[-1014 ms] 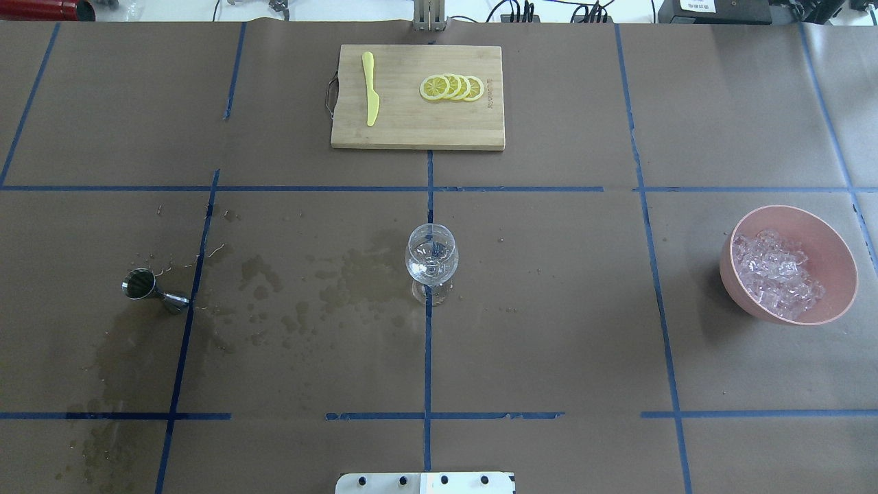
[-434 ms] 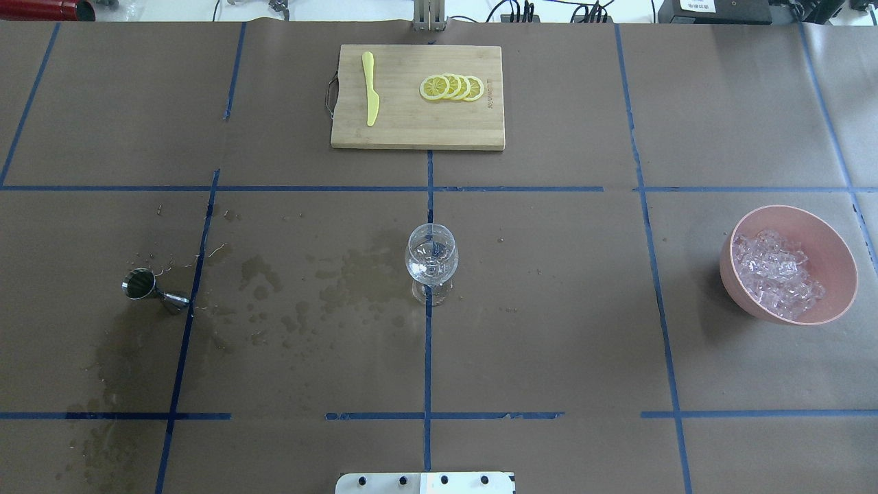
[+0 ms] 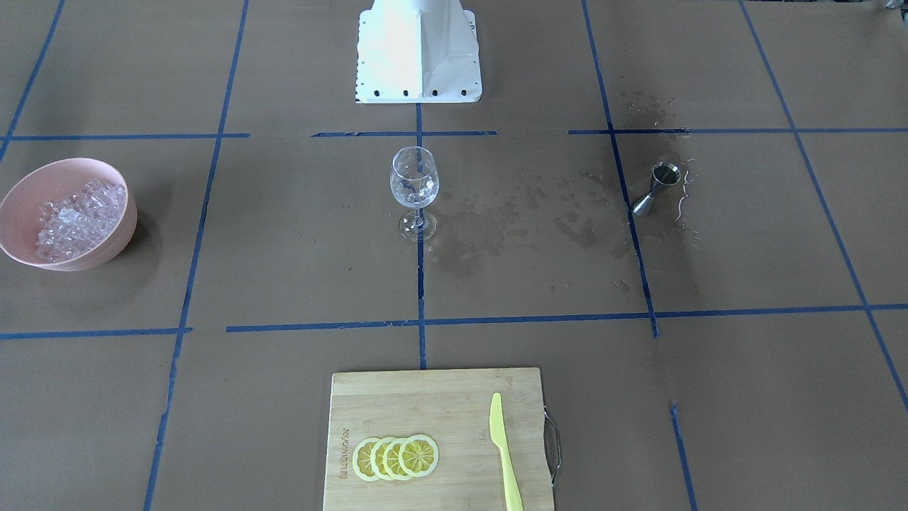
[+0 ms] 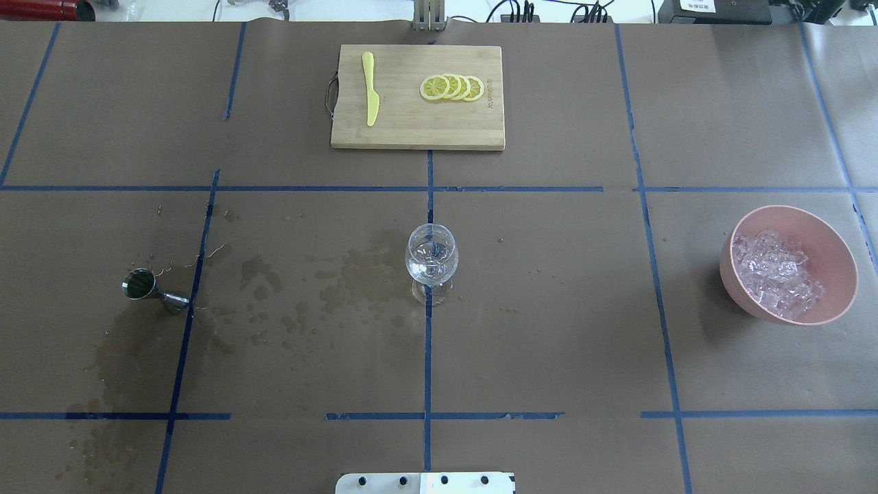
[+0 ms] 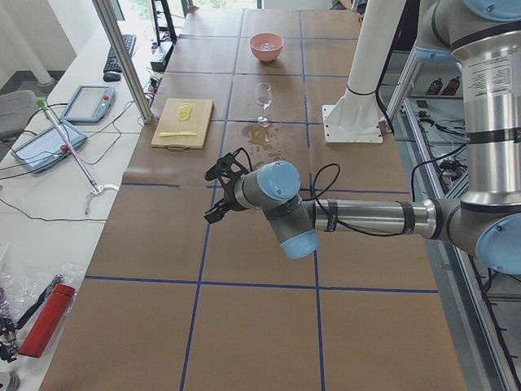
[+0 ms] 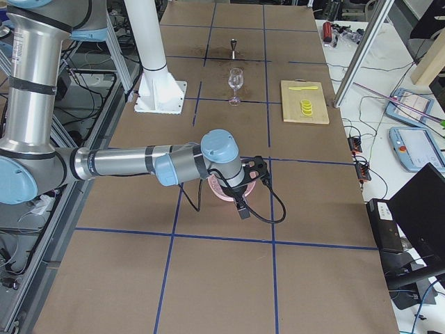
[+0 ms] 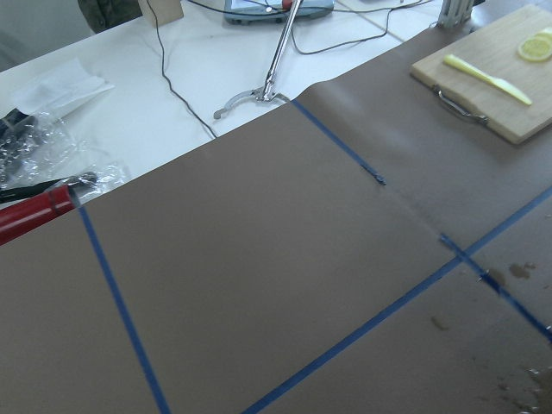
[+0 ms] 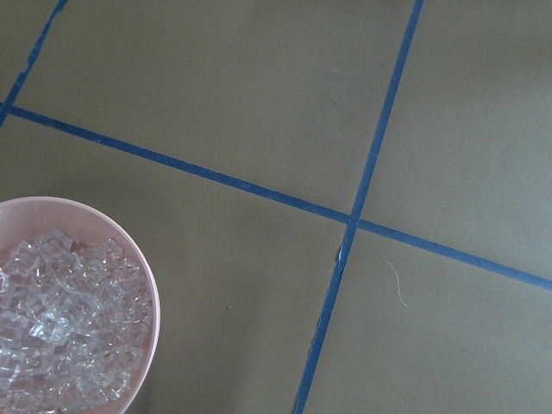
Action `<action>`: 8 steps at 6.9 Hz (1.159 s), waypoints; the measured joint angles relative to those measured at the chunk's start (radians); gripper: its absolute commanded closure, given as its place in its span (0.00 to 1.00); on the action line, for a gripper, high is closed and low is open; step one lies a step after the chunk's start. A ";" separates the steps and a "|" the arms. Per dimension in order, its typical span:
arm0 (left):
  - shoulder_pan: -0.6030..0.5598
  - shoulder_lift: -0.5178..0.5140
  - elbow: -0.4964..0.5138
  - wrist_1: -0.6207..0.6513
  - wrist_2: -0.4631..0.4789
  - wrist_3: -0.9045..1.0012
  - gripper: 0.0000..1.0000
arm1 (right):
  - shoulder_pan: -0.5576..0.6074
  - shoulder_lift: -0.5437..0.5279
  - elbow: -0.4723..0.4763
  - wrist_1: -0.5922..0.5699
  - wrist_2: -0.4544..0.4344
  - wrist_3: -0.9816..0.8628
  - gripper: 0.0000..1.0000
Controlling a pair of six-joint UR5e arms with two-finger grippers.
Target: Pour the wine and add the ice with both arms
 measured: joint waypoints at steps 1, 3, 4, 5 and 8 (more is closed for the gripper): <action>0.071 0.003 -0.006 -0.088 0.065 -0.117 0.00 | 0.000 -0.002 0.000 0.001 0.001 0.002 0.00; 0.257 0.031 -0.014 -0.239 0.298 -0.293 0.00 | -0.001 -0.005 0.001 0.002 0.001 0.003 0.00; 0.357 0.056 -0.019 -0.296 0.428 -0.347 0.00 | -0.001 -0.008 0.001 0.003 0.002 0.003 0.00; 0.464 0.086 -0.021 -0.353 0.570 -0.396 0.00 | 0.000 -0.013 0.002 0.003 0.002 0.003 0.00; 0.791 0.141 -0.023 -0.421 1.046 -0.481 0.00 | 0.001 -0.024 0.008 0.004 0.003 0.002 0.00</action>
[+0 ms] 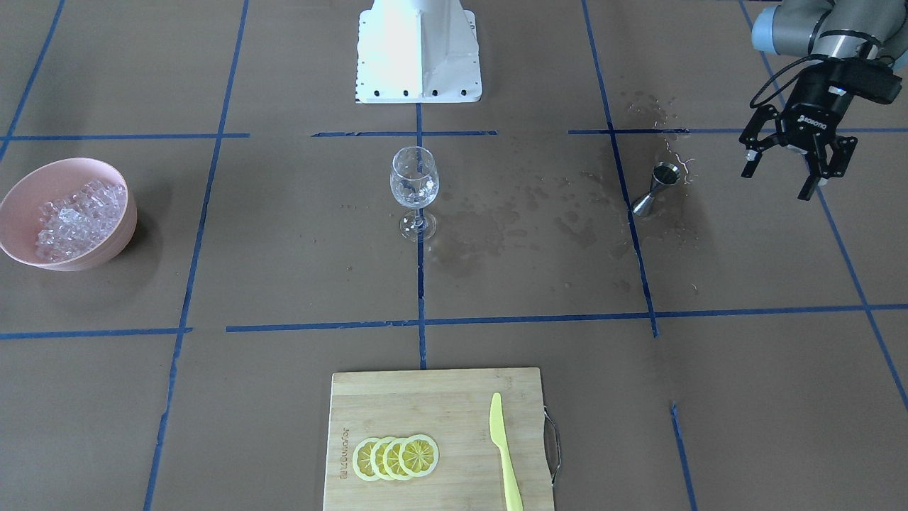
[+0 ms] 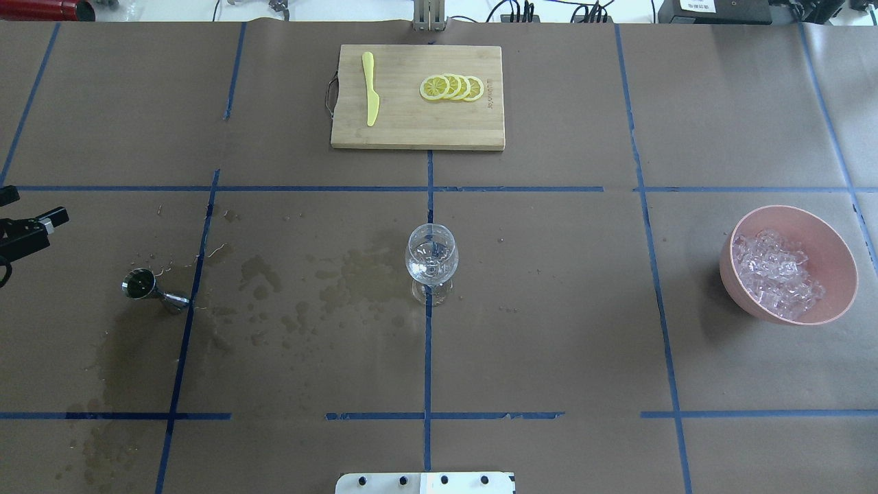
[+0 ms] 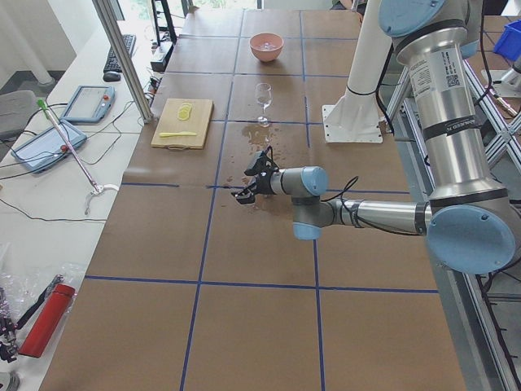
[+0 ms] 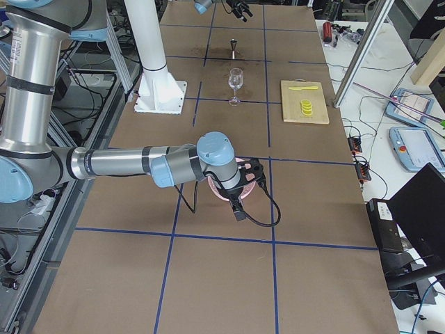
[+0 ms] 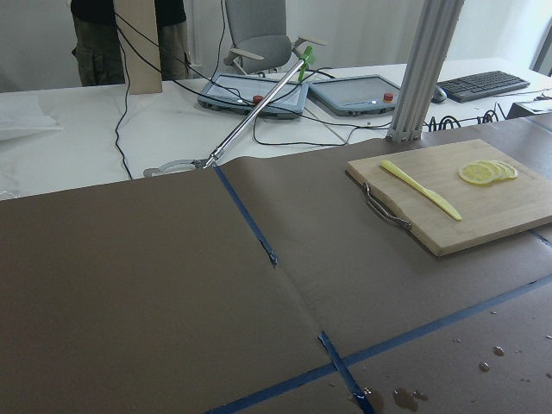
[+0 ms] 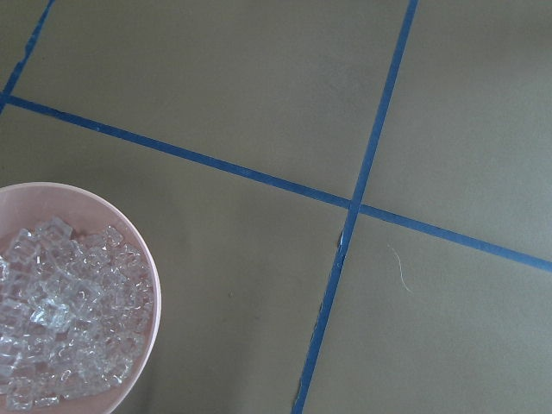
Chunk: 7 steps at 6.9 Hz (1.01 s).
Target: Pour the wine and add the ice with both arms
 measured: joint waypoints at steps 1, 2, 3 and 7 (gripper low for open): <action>0.106 0.006 0.000 -0.001 0.165 -0.011 0.00 | 0.000 -0.001 0.001 0.000 0.000 0.000 0.00; 0.207 0.009 0.000 0.000 0.313 -0.016 0.00 | 0.000 -0.001 0.002 0.000 -0.001 0.000 0.00; 0.286 0.010 0.000 0.001 0.429 -0.019 0.00 | 0.000 -0.001 0.003 0.000 -0.001 0.000 0.00; 0.518 -0.013 -0.002 0.003 0.721 -0.019 0.00 | 0.001 -0.002 0.003 0.000 -0.002 0.000 0.00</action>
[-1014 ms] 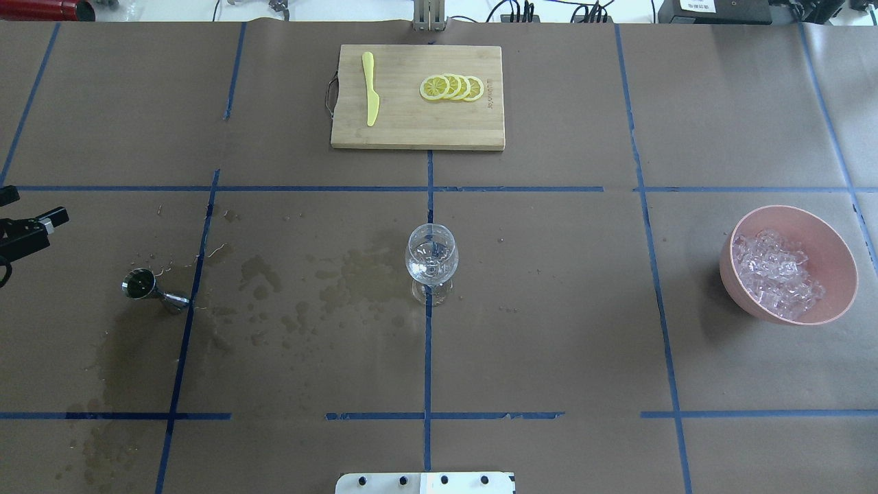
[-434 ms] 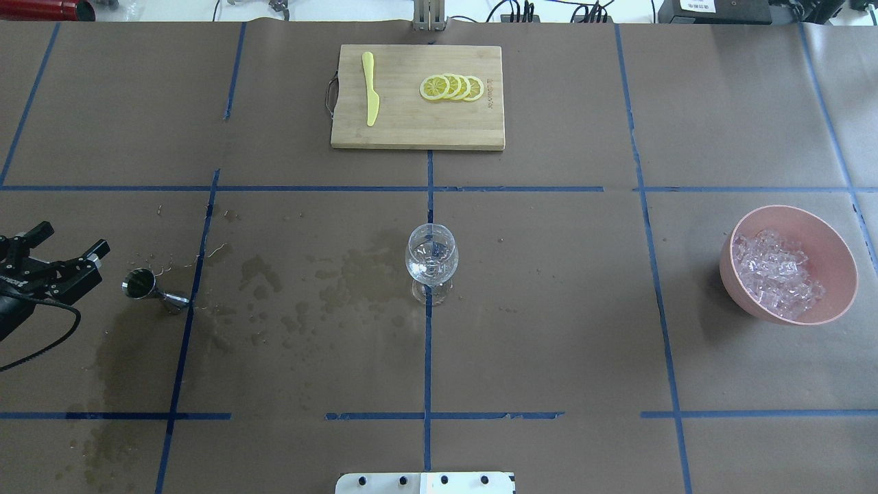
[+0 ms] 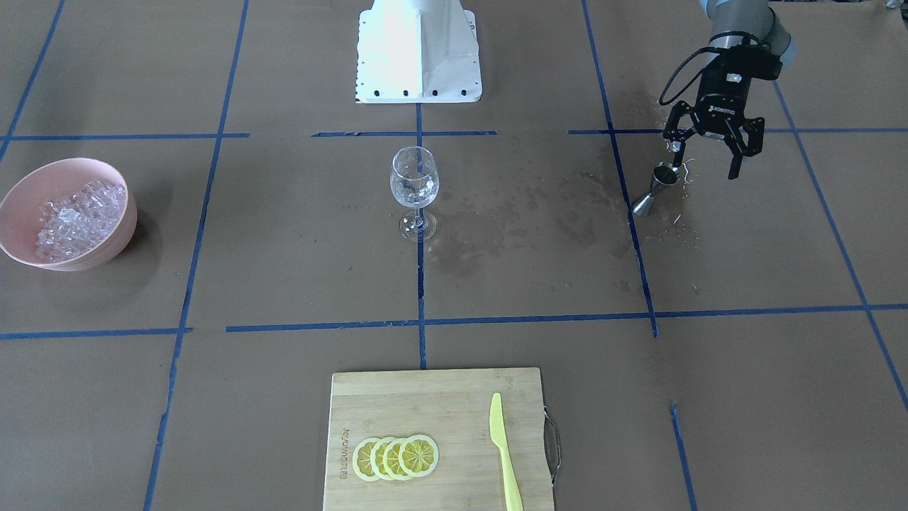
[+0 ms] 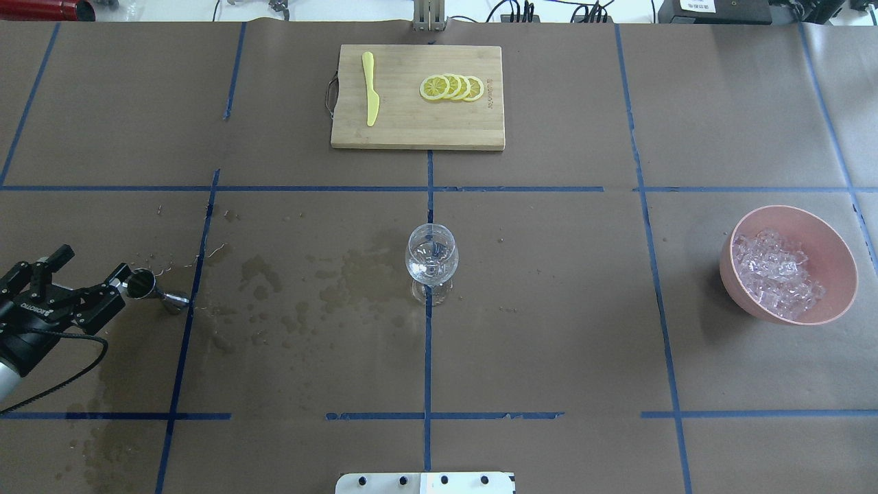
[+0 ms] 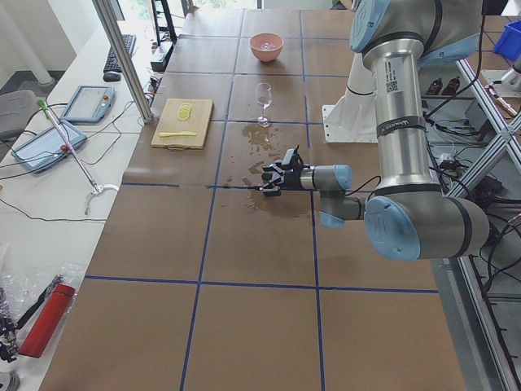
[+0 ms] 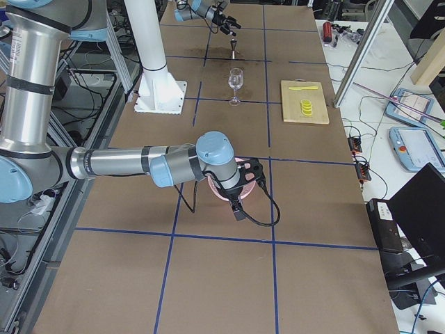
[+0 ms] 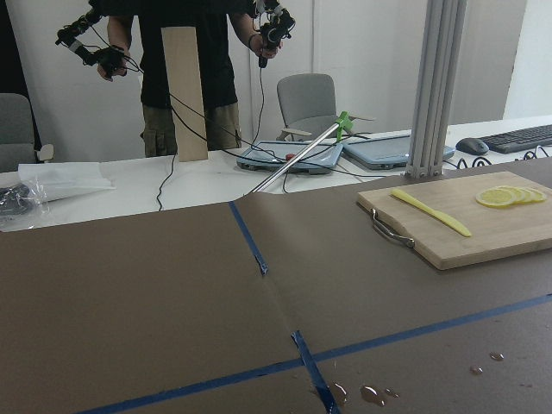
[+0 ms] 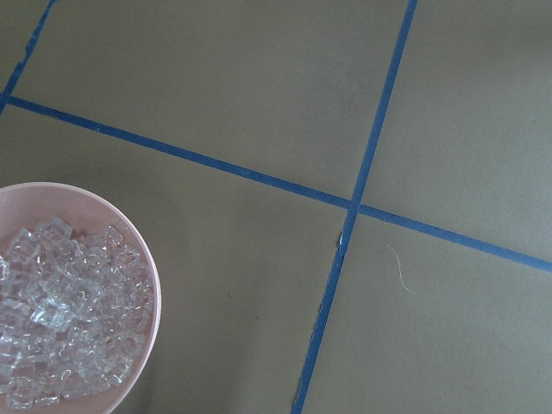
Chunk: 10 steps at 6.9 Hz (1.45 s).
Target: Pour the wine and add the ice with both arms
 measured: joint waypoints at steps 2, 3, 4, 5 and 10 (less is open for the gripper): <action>0.064 -0.029 0.008 0.003 0.064 0.000 0.00 | 0.000 -0.001 -0.001 0.000 0.000 0.000 0.00; 0.087 -0.045 0.023 0.004 0.088 0.000 0.00 | 0.000 -0.001 -0.001 0.000 -0.001 0.000 0.00; 0.105 -0.063 0.044 0.005 0.109 0.001 0.00 | 0.000 -0.001 -0.002 0.000 -0.001 0.000 0.00; 0.113 -0.086 0.066 0.006 0.121 0.001 0.00 | 0.000 -0.001 -0.003 0.000 -0.001 0.000 0.00; 0.118 -0.146 0.168 -0.003 0.130 -0.001 0.00 | 0.000 -0.001 -0.005 0.000 -0.002 -0.002 0.00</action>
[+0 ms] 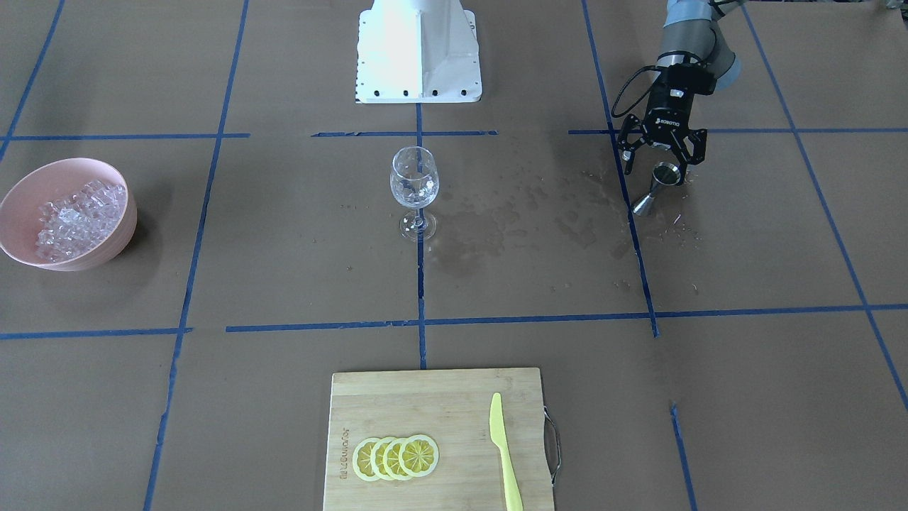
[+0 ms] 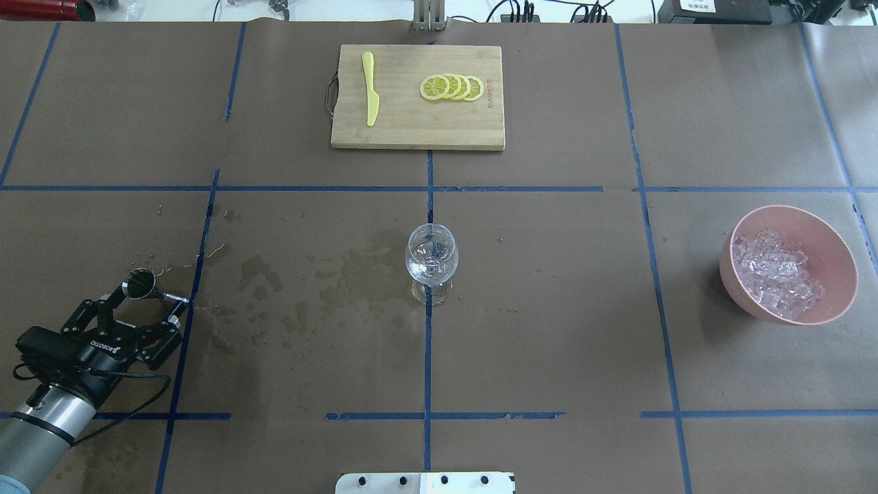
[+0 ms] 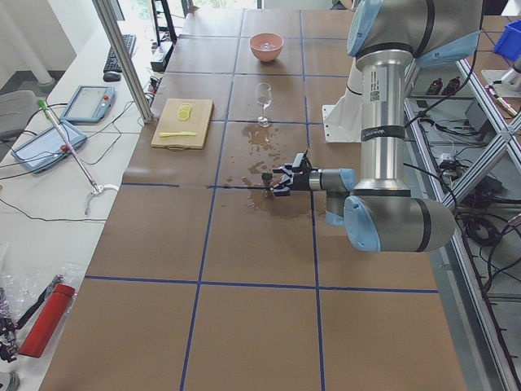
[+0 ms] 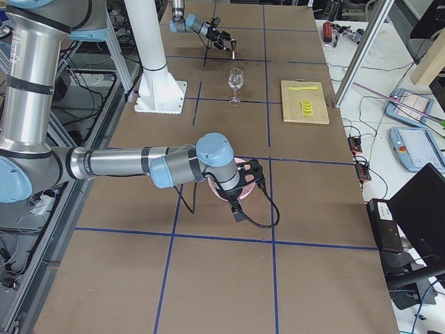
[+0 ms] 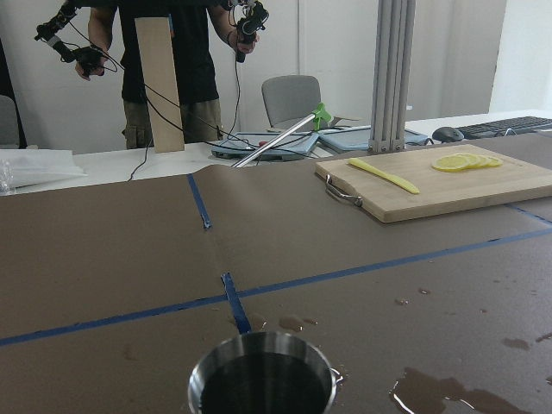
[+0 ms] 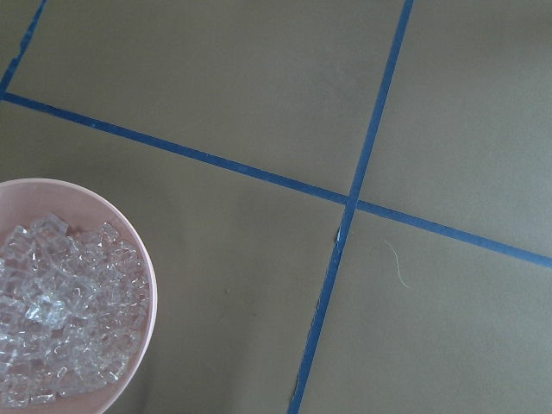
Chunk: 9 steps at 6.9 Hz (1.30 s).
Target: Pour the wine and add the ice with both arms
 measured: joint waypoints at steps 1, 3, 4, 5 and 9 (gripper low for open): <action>0.000 -0.001 0.011 -0.003 0.000 0.000 0.00 | 0.000 0.000 0.000 0.000 0.000 0.000 0.00; -0.001 -0.003 0.025 -0.004 -0.002 -0.005 0.00 | -0.001 0.000 0.000 0.000 0.000 0.000 0.00; 0.000 -0.004 0.034 -0.004 -0.005 -0.015 0.00 | -0.001 0.000 0.000 0.000 0.000 0.000 0.00; 0.000 -0.010 0.045 -0.003 -0.010 -0.024 0.00 | -0.001 0.001 -0.001 0.000 0.000 0.000 0.00; -0.010 -0.032 0.069 -0.002 -0.040 -0.064 0.06 | 0.000 0.003 0.000 0.000 0.000 0.000 0.00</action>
